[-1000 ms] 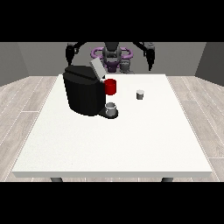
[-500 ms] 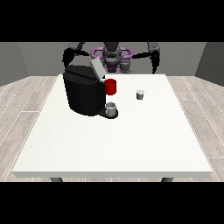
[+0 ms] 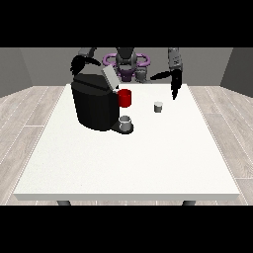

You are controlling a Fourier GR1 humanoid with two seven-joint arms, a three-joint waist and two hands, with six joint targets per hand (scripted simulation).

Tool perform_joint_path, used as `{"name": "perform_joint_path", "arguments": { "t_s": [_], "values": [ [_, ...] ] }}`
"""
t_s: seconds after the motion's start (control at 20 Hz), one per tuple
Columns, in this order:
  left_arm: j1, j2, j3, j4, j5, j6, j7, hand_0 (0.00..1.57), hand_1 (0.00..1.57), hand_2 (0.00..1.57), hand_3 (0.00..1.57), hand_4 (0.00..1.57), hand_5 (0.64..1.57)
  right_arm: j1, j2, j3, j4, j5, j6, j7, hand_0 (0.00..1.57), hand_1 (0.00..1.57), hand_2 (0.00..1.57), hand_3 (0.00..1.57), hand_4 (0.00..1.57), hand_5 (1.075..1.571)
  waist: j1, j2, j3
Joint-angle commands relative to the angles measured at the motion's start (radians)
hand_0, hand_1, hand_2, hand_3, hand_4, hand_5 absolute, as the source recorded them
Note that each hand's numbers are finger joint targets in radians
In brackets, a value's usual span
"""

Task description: Insert the coffee pod into the coffee machine and close the lid

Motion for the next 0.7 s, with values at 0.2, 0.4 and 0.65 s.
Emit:
{"name": "perform_joint_path", "arguments": {
  "t_s": [0.2,0.4,0.65],
  "values": [
    [-0.12,0.018,0.011,0.213,-0.078,0.031,-0.021,0.0,0.0,0.0,0.0,0.0,1.571,-0.082,-0.008,-0.011,-0.012,-0.021,-0.011,0.09,0.0,0.0,0.0,0.0,0.28,1.571,-0.019,0.047,-0.0001],
    [-0.136,-0.011,-0.06,0.192,-0.147,0.044,0.037,0.0,0.0,0.0,0.0,0.0,1.571,-0.05,-0.002,-0.025,0.135,-0.003,-0.001,-0.046,0.0,0.0,0.0,0.0,0.34,1.571,0.016,0.034,0.0007],
    [-0.163,0.011,-0.063,0.305,-0.204,0.049,-0.1,0.0,0.0,0.46,0.0,0.0,1.571,-0.12,0.0,-0.04,0.152,0.004,-0.051,-0.033,0.0,0.0,0.0,0.0,0.37,1.571,0.022,0.099,0.0003]
  ]
}}
